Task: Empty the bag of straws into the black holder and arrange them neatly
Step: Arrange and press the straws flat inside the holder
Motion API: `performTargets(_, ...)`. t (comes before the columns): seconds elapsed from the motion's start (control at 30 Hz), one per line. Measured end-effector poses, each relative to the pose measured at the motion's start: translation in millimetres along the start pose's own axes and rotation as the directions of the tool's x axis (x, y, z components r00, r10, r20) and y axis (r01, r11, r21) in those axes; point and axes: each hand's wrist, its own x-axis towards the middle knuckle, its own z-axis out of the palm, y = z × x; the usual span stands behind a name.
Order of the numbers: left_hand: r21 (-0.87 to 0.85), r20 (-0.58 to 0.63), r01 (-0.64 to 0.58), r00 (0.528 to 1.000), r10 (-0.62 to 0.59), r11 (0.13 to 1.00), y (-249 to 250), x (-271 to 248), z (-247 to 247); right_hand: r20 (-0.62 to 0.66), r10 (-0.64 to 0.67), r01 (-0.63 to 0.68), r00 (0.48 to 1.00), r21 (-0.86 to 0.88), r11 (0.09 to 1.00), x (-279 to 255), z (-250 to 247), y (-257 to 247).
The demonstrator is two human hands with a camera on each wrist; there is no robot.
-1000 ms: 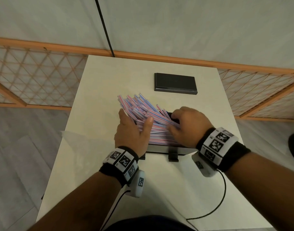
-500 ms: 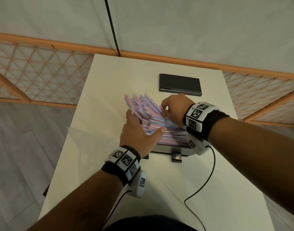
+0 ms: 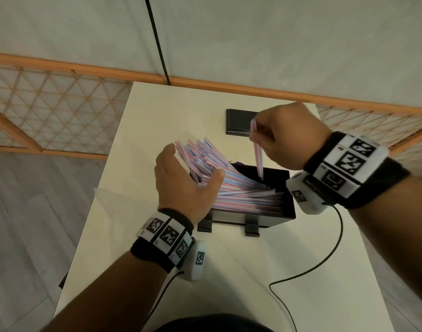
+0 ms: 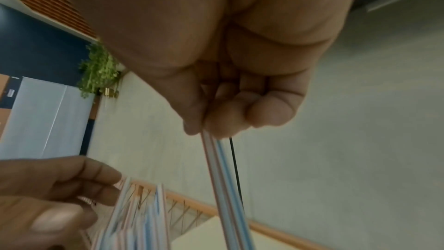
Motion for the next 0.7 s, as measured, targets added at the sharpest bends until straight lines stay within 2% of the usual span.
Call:
performTargets(0.03,0.009,-0.035,-0.099,0.994,0.100,0.995,8,1,-4,-0.008,-0.001,0.001,1.000,-0.006,1.000,-4,-8,-1)
performTargets(0.1,0.017,-0.023,-0.224,0.974,0.225,0.974,28,3,-9,-0.018,-0.029,0.029,0.999,-0.014,0.999,-9,-19,-5)
performTargets(0.17,0.030,0.050,-0.275,0.961,0.274,0.961,46,4,-11,0.020,-0.068,0.069,0.997,-0.029,0.997,-13,-23,-16)
performTargets(0.23,-0.041,0.157,-0.308,0.938,0.310,0.951,57,2,-7,0.083,-0.113,0.116,0.990,-0.037,0.993,-15,-19,-29)
performTargets(0.3,-0.164,0.254,-0.282,0.914,0.317,0.945,62,1,-1,0.106,-0.178,0.180,0.978,-0.010,0.984,-17,-11,-39)
performTargets(0.4,-0.233,0.293,-0.218,0.914,0.282,0.948,57,4,5,0.070,-0.237,0.230,0.969,0.094,0.969,-21,1,-43)
performTargets(0.47,-0.223,0.335,-0.146,0.917,0.216,0.964,48,6,6,0.016,-0.192,0.186,0.981,0.192,0.964,-26,9,-35)
performTargets(0.53,-0.245,0.356,-0.056,0.923,0.144,0.968,38,8,6,-0.026,-0.072,0.077,0.997,0.292,0.953,-35,22,-21)
performTargets(0.6,-0.266,0.384,0.034,0.920,0.073,0.963,31,6,6,0.035,0.032,-0.041,0.999,0.318,0.947,-45,41,-8)
performTargets(0.7,-0.224,0.460,0.126,0.888,-0.009,0.967,28,2,7,0.248,0.079,-0.148,0.966,0.271,0.951,-57,80,3)
